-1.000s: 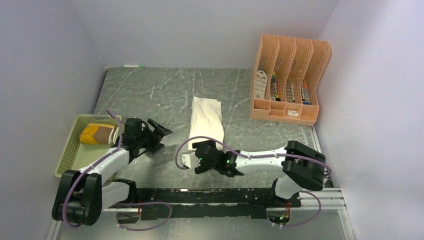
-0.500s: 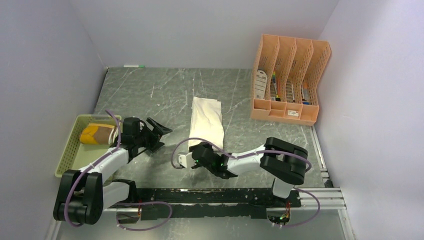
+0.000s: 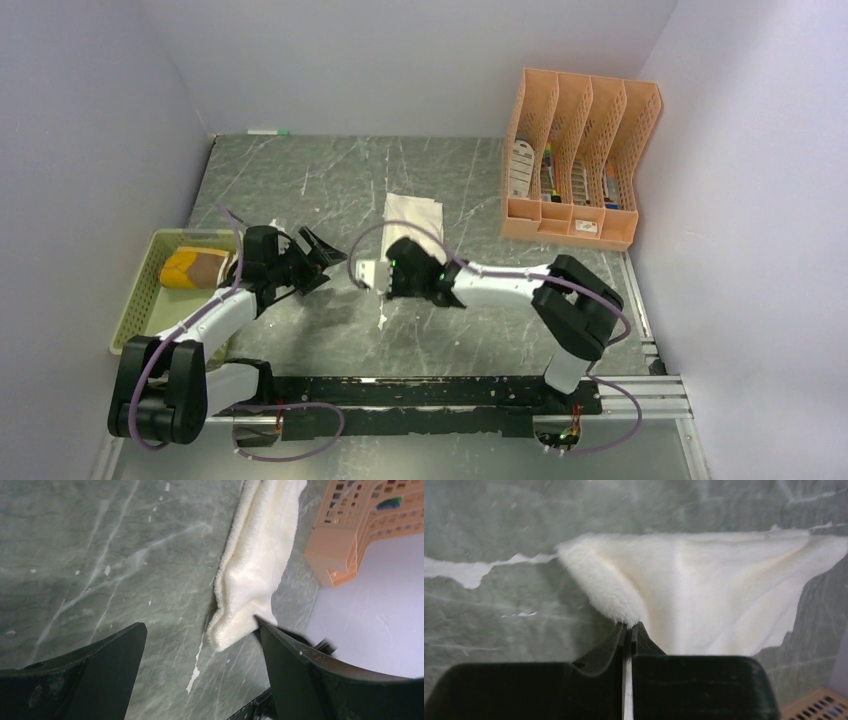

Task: Roll the towels
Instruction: Roll the towel at the center of the board.

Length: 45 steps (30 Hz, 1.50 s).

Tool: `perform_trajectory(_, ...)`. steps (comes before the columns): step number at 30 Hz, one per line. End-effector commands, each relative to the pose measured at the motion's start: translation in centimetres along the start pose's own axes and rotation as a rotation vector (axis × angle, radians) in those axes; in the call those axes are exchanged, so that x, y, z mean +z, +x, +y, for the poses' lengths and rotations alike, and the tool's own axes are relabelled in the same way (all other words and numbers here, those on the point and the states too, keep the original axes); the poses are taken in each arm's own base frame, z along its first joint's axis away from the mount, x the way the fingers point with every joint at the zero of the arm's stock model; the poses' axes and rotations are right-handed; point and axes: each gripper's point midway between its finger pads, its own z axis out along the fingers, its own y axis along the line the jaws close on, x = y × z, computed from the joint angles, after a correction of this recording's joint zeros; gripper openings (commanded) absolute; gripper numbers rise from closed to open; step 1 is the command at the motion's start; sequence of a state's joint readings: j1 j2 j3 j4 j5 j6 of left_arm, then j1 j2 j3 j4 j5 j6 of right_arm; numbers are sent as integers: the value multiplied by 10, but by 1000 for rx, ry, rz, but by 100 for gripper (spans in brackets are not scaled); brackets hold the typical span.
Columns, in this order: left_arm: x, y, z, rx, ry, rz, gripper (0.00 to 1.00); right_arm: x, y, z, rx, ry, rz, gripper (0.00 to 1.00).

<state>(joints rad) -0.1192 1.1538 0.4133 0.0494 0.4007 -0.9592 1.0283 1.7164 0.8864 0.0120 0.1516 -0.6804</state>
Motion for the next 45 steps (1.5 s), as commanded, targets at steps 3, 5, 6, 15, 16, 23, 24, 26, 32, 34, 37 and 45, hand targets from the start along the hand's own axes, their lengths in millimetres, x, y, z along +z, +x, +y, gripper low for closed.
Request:
perform_trajectory(3, -6, -2, -29, 197, 173, 12, 97, -30, -35, -20, 239, -366, -210, 0)
perform_trajectory(5, -7, 0, -34, 239, 227, 2, 97, -31, -37, -16, 308, -514, -244, 0)
perform_trajectory(6, -8, 2, -36, 257, 256, -3, 97, -31, -36, -13, 325, -579, -241, 0)
perform_trajectory(15, -1, 10, -51, 408, 375, 0, 97, -13, -15, 9, 422, -892, -185, 0)
perform_trajectory(16, 1, 10, -55, 426, 377, 9, 97, -14, -11, 9, 431, -898, -180, 0)
perform_trajectory(23, 24, 40, -79, 563, 377, 102, 97, -36, 0, -12, 498, -884, -189, 0)
perform_trajectory(24, 26, 45, -83, 571, 393, 112, 97, -41, -1, -16, 514, -883, -199, 0)
perform_trajectory(26, 29, 54, -91, 576, 436, 133, 97, -50, -6, -24, 560, -891, -232, 0)
perform_trajectory(32, 38, 62, -97, 615, 469, 167, 97, -48, 2, -31, 669, -947, -260, 0)
perform_trajectory(34, 40, 58, -97, 641, 446, 149, 97, -40, 9, -33, 688, -960, -253, 0)
perform_trajectory(37, 42, 49, -96, 675, 400, 118, 97, -26, 16, -31, 705, -994, -223, 0)
perform_trajectory(45, 55, 47, -78, 685, 279, 152, 97, 6, 31, -33, 731, -981, -142, 0)
